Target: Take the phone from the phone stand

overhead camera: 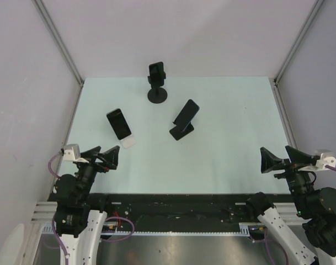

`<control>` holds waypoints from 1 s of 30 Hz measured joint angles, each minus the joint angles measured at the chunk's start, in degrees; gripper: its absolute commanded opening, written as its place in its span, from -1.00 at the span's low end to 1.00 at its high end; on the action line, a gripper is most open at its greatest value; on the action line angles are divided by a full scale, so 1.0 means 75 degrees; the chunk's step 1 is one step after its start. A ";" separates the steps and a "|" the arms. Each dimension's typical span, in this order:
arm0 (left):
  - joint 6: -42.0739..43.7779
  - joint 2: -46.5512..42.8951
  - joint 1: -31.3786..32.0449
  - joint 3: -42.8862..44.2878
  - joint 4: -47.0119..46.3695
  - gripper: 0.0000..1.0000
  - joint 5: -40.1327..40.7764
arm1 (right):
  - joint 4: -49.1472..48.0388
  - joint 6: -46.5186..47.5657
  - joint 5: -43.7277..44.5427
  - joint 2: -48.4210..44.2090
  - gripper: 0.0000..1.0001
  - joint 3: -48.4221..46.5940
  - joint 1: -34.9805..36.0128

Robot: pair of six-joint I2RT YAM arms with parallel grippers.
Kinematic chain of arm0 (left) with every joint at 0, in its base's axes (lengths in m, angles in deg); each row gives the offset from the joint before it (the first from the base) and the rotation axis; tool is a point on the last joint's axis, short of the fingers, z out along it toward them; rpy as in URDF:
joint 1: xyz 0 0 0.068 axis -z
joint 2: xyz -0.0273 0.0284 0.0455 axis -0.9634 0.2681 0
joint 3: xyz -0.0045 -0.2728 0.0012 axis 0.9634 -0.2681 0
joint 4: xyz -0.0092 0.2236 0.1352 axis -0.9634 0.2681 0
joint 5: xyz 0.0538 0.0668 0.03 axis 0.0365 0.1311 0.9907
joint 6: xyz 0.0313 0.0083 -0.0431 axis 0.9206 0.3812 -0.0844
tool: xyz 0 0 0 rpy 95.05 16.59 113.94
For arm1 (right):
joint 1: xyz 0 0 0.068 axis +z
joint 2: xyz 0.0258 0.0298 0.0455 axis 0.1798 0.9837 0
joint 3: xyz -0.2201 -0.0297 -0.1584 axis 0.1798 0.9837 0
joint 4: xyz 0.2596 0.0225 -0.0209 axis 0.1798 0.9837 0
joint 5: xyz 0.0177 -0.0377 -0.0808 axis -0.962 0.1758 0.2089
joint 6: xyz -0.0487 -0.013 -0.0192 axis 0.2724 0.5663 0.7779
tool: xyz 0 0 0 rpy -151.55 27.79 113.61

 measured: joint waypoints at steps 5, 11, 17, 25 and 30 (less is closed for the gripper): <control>0.0000 0.0000 0.0000 -0.0012 0.0003 1.00 -0.0012 | -0.0047 -0.0178 -0.0131 0.0358 1.00 0.0023 0.0006; 0.0003 0.0000 0.0000 -0.0015 0.0000 1.00 -0.0090 | -0.0099 -0.0545 -0.0577 0.1058 1.00 0.0047 0.0009; 0.0006 0.0000 0.0000 -0.0015 0.0000 1.00 -0.0114 | -0.0297 -0.1023 -0.1323 0.2725 1.00 0.0090 0.0009; 0.0012 0.0000 0.0000 -0.0015 0.0000 1.00 -0.0463 | -0.1559 -0.2107 -0.2515 0.5875 1.00 0.0207 0.0006; 0.0020 -0.0006 0.0000 -0.0015 0.0000 1.00 -0.0624 | -0.3051 -0.2634 -0.3089 0.7577 1.00 0.0318 0.0006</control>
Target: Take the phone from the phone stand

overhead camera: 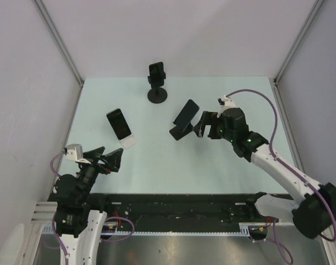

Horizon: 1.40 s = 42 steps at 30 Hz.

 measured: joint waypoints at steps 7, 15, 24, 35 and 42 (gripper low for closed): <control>-0.0006 -0.0015 0.0000 -0.0070 -0.0009 1.00 -0.0073 | -0.2675 -0.0332 -0.0219 0.1958 0.93 0.0009 -0.0006; -0.0015 -0.0023 0.0073 -0.0175 -0.0058 1.00 -0.0207 | -0.4479 -0.0463 -0.0280 0.3258 0.67 0.0009 -0.0192; -0.0012 -0.0023 0.0073 -0.0230 -0.0082 1.00 -0.0245 | -0.5467 -0.0627 -0.0481 0.3879 0.42 0.0009 -0.0571; 0.0029 -0.0023 0.0073 -0.0230 -0.0125 1.00 -0.0239 | -0.6304 -0.0731 -0.1361 0.4441 -0.15 0.0009 -0.1090; 0.0160 0.0157 0.0073 -0.0157 -0.0192 1.00 -0.0227 | -0.6726 -0.0854 -0.2232 0.4543 -0.90 0.0009 -0.1355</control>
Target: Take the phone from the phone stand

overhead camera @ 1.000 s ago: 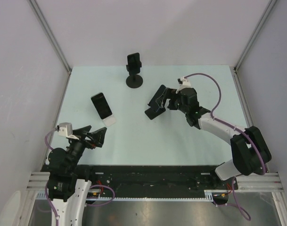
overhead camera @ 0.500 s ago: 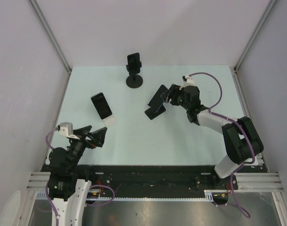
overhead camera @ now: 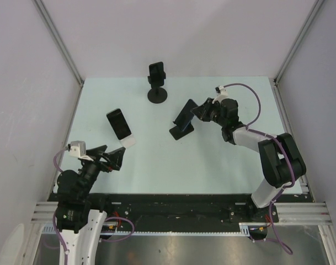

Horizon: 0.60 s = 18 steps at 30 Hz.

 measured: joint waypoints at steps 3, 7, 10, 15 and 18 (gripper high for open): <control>0.0020 0.0338 0.0000 0.0055 -0.0140 1.00 -0.0020 | 0.0000 -0.0003 -0.0286 -0.0003 -1.00 0.0000 -0.0134; 0.0023 0.0973 0.0000 0.0160 -0.0291 1.00 -0.0154 | 0.0114 -0.0015 -0.0662 -0.0070 -1.00 0.0000 -0.0315; 0.0038 0.1684 0.0000 0.0393 -0.0472 1.00 -0.0402 | 0.0230 -0.0047 -0.0941 -0.0312 -1.00 0.0000 -0.0458; 0.0289 0.2830 0.0000 0.1049 -0.0810 1.00 -0.0950 | 0.0344 -0.0041 -0.1515 -0.0959 -1.00 -0.0090 -0.0641; 0.0580 0.3660 0.0000 0.1606 -0.1078 1.00 -0.1504 | 0.0449 -0.0047 -0.2055 -0.1294 -1.00 -0.0251 -0.0662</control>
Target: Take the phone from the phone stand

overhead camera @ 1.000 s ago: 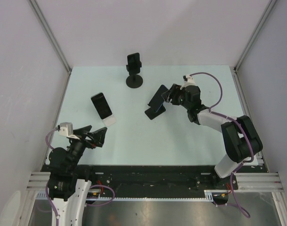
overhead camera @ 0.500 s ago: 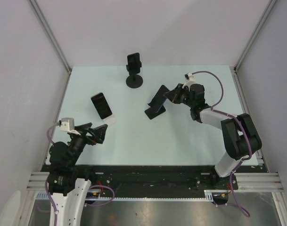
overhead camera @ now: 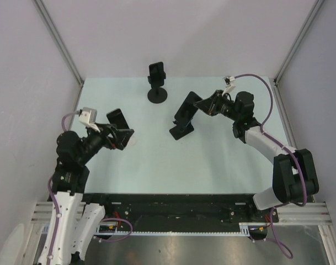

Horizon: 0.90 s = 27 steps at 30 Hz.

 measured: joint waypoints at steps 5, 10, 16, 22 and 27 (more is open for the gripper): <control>0.0586 0.1431 0.0003 0.1087 -0.0297 0.99 -0.0959 | 0.0000 -0.0195 -0.1151 -0.0382 -1.00 -0.0023 0.0017; 0.0842 0.2707 0.0178 0.2011 -0.0458 1.00 -0.2002 | 0.0003 -0.0443 -0.2296 -0.0510 -1.00 -0.0026 0.0154; 0.0924 0.4299 0.1157 0.2751 -0.0525 0.99 -0.3013 | -0.0111 -0.0723 -0.3416 -0.0699 -1.00 -0.0140 0.0545; 0.0985 0.5534 0.1609 0.3200 -0.0501 1.00 -0.3707 | -0.0332 -0.0915 -0.4164 -0.0726 -1.00 -0.0289 0.0970; 0.0985 0.6123 0.1947 0.3520 -0.0507 0.91 -0.4266 | -0.0326 -0.0918 -0.4357 -0.0743 -1.00 -0.0329 0.1169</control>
